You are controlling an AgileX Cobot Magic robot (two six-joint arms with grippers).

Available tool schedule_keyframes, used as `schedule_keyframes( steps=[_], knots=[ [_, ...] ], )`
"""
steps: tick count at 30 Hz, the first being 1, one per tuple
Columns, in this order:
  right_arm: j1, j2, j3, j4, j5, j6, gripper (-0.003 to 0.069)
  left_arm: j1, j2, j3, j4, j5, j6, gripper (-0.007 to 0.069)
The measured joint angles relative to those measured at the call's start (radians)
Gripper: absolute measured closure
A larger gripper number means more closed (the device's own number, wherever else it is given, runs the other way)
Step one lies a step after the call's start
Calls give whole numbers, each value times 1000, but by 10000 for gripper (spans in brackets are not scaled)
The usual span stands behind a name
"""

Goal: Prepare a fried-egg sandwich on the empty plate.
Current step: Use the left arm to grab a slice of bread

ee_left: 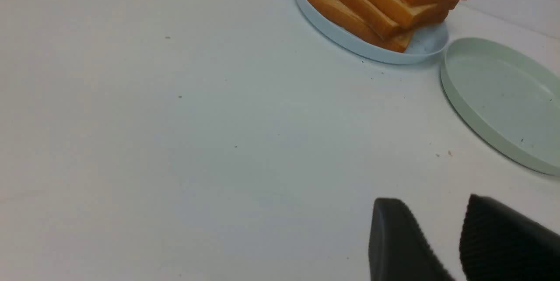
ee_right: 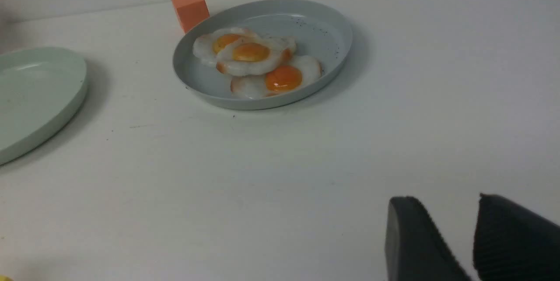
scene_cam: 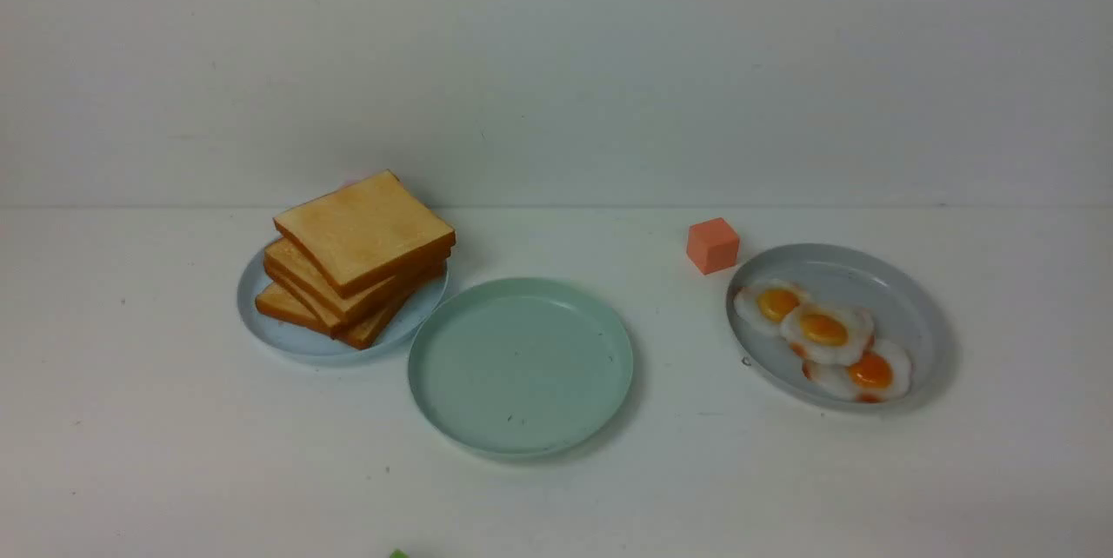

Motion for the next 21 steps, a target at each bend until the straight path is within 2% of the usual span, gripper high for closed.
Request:
schedule_keyframes(
  steps=[21],
  knots=[
    [0, 0, 0, 0, 0, 0, 421, 0, 0, 1, -2, -29, -10, 386]
  ],
)
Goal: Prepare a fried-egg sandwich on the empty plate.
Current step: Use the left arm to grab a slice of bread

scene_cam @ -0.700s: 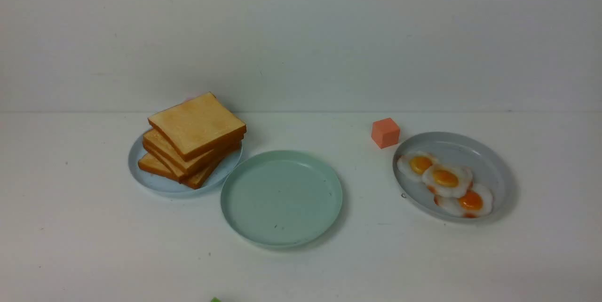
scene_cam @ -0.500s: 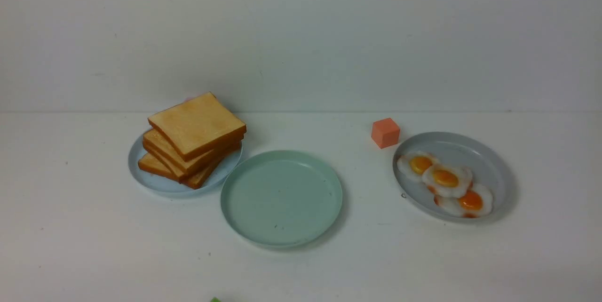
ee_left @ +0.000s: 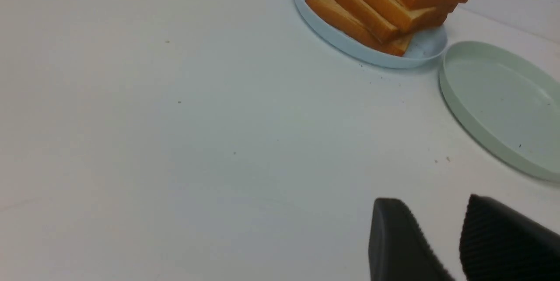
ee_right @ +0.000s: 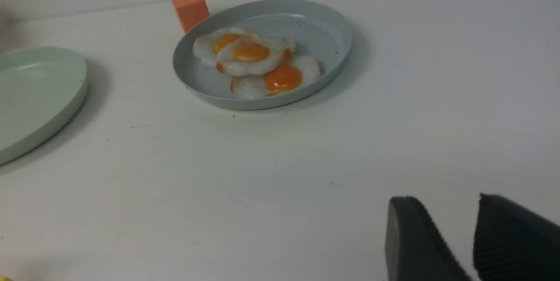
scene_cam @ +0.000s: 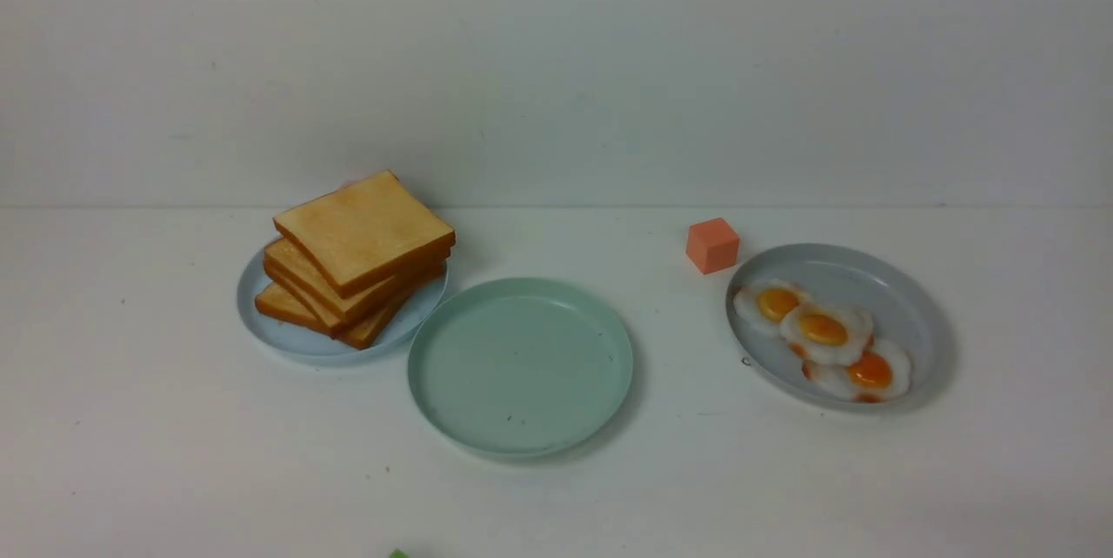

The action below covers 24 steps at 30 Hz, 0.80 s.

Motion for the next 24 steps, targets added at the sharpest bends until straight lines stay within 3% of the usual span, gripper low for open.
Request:
schedule_keyframes(
  steps=[1, 7, 12, 16, 19, 21, 22, 24],
  knots=[
    [0, 0, 0, 0, 0, 0, 421, 0, 0, 0, -6, -11, -3, 386],
    [0, 0, 0, 0, 0, 0, 421, 0, 0, 0, -332, -203, -214, 386],
    [0, 0, 0, 0, 0, 0, 421, 0, 1, -22, -405, -211, -228, 428],
    [0, 0, 0, 0, 0, 0, 421, -2, 107, -174, -385, -99, -99, 545],
    [0, 0, 0, 0, 0, 0, 421, -2, 302, -367, -364, 42, 125, 638],
    [0, 0, 0, 0, 0, 0, 421, -2, 382, -430, -361, 118, 206, 638],
    [0, 0, 0, 0, 0, 0, 421, -9, 497, -519, -358, 214, 303, 638],
    [0, 0, 0, 0, 0, 0, 421, -29, 584, -578, -355, 292, 360, 638]
  ],
)
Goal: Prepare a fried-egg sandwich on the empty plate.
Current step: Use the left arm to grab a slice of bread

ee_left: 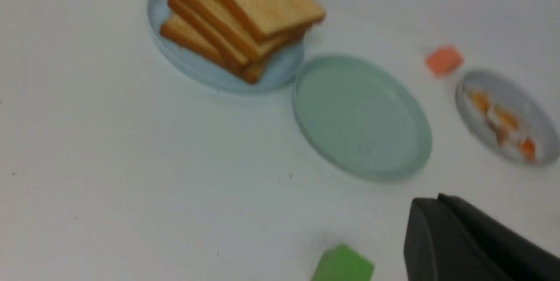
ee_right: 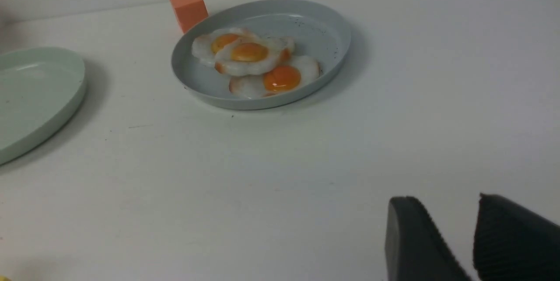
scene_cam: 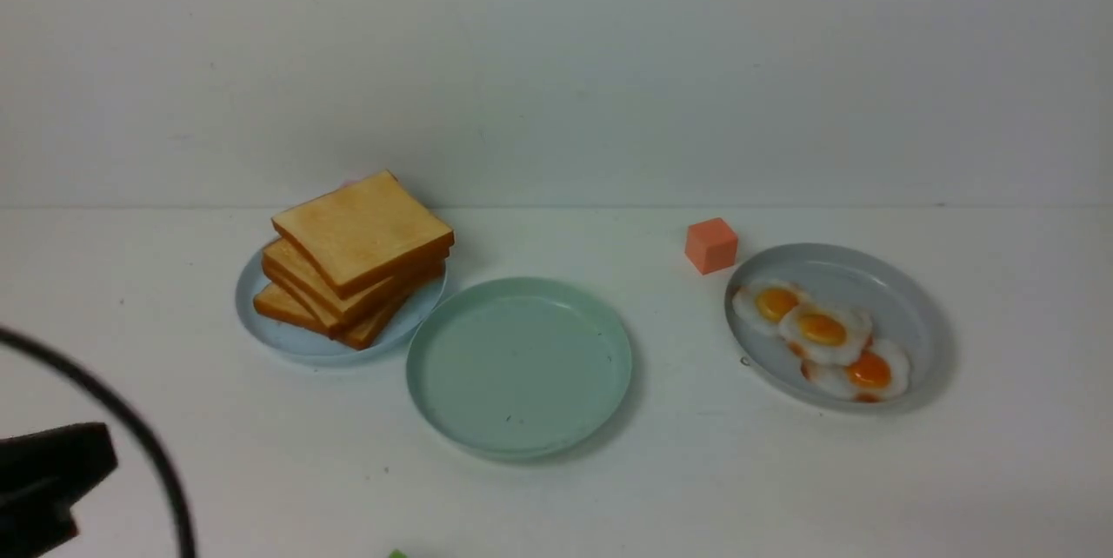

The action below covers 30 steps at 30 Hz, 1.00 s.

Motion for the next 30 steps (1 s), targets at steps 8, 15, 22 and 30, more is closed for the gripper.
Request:
schedule_keyframes(
  steps=[8, 15, 22, 30],
  knots=[
    [0, 0, 10, 86, -83, 78, 421, -181, 234, -148, 5, 41, 74, 638],
    [0, 0, 10, 321, -292, 235, 421, -200, 343, -200, 13, 77, 102, 638],
    [40, 83, -315, 338, 72, 107, 536, -201, 487, -313, 21, 117, 150, 638],
    [215, 452, -820, 285, 616, -253, 667, -219, 703, -497, 58, 195, 173, 638]
  ],
)
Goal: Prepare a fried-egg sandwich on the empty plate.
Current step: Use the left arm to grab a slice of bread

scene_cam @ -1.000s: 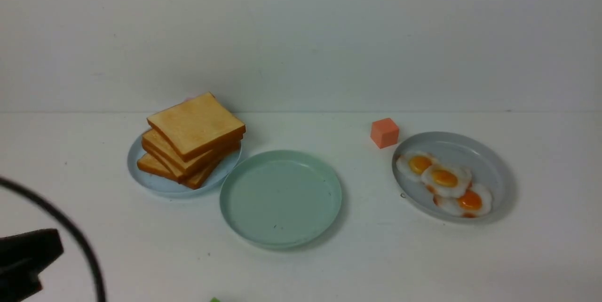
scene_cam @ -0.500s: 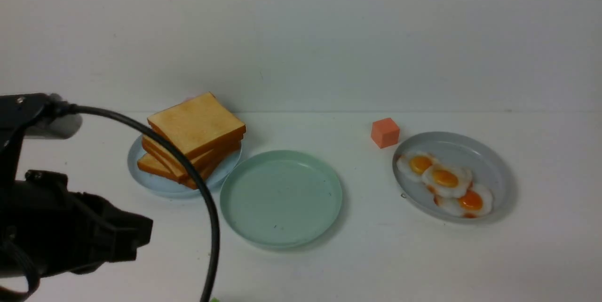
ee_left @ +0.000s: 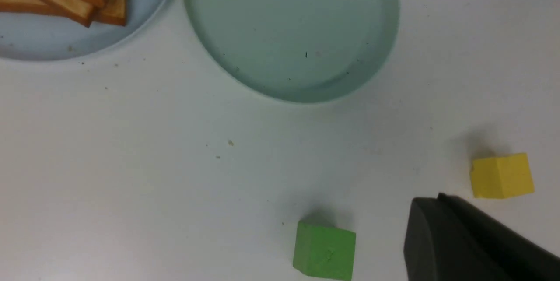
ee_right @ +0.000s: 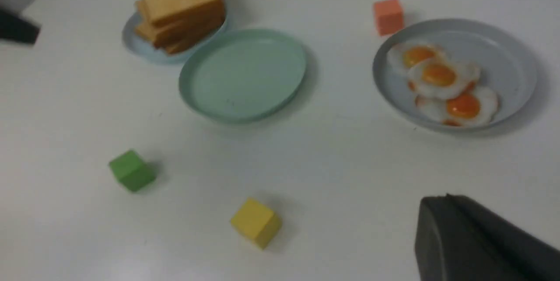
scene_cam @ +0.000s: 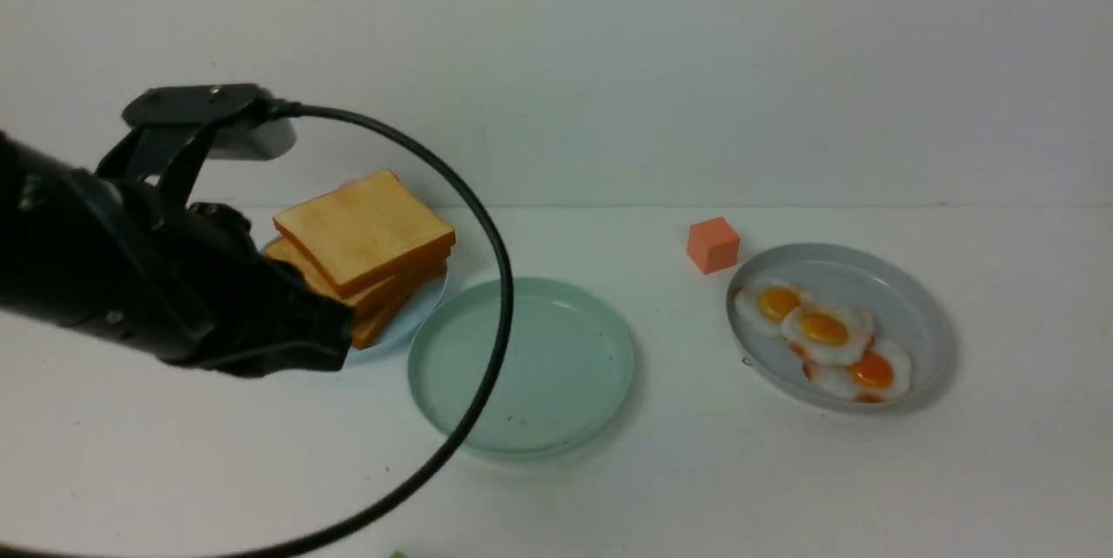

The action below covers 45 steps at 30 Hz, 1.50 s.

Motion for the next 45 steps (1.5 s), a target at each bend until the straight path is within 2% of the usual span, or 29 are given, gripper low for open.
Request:
schedule_keyframes(
  steps=[4, 8, 11, 14, 18, 24, 26, 30, 37, 45],
  knots=[
    [172, 120, -138, -40, 33, -17, 657, -77, 74, -85, 112, -27, 1, 638],
    [275, 188, -190, -86, 42, -18, 655, -91, 171, -152, 217, -65, -12, 638],
    [312, 206, -190, -114, 43, -18, 652, -80, 262, -191, 296, -101, -14, 638],
    [319, 207, -190, -142, 44, -18, 652, -66, 339, -221, 340, -145, -14, 636],
    [321, 207, -190, -160, 45, -17, 648, -18, 442, -279, 369, -188, -15, 581],
    [321, 207, -190, -159, 43, 2, 645, 35, 557, -396, 380, -176, 38, 399],
    [321, 207, -190, -158, 36, 5, 643, 36, 584, -420, 381, -175, 92, 334],
    [321, 207, -190, -149, 34, 5, 639, 36, 616, -425, 392, -185, 201, 263],
    [321, 207, -190, -136, 34, 5, 634, 36, 672, -426, 412, -233, 239, 244],
    [321, 207, -190, -122, 24, 6, 628, 36, 719, -432, 461, -247, 203, 255]
  ],
)
